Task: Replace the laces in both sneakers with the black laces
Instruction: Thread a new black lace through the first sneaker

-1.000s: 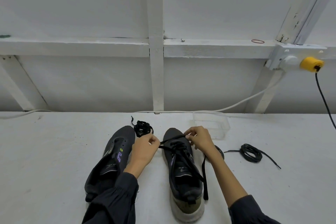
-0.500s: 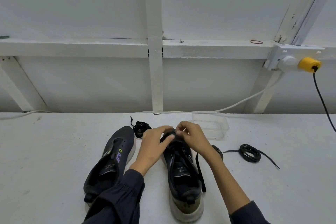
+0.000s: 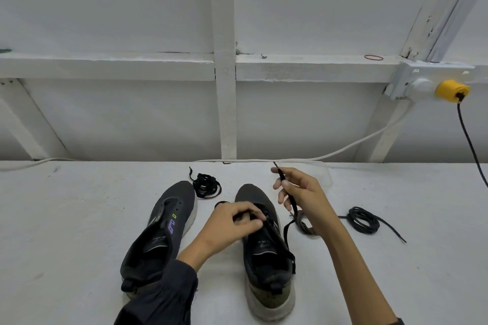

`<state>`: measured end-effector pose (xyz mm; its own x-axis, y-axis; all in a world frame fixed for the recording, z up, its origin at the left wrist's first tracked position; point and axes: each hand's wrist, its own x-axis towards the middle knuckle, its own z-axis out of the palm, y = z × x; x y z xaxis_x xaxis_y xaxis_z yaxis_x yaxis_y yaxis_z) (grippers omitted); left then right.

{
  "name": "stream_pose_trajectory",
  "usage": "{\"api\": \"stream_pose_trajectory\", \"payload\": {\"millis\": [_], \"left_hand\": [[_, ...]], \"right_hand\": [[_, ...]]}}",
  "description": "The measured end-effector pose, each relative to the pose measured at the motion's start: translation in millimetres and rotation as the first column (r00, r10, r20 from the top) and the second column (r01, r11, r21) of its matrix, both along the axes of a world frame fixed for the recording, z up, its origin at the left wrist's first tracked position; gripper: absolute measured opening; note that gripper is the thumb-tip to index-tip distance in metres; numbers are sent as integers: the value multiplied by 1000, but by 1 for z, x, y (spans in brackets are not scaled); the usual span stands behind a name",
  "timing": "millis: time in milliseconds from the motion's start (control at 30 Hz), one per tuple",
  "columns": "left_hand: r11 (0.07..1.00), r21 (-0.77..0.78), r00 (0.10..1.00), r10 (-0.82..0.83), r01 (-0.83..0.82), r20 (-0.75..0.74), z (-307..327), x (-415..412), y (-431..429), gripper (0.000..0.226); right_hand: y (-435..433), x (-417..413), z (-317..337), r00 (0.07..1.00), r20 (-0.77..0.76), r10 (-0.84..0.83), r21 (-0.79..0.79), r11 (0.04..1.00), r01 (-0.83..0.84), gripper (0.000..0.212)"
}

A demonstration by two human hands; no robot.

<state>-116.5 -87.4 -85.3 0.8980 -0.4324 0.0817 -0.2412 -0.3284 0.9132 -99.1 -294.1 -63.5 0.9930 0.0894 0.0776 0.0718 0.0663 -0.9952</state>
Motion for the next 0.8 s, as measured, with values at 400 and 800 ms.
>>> {"api": "stream_pose_trajectory", "payload": {"millis": [400, 800], "left_hand": [[883, 468, 939, -195, 42, 285, 8, 2, -9, 19], [929, 186, 946, 302, -319, 114, -4, 9, -23, 14]], "right_hand": [[-9, -19, 8, 998, -40, -47, -87, 995, 44, 21], [-15, -34, 18, 950, -124, 287, -307, 899, -311, 8]]}}
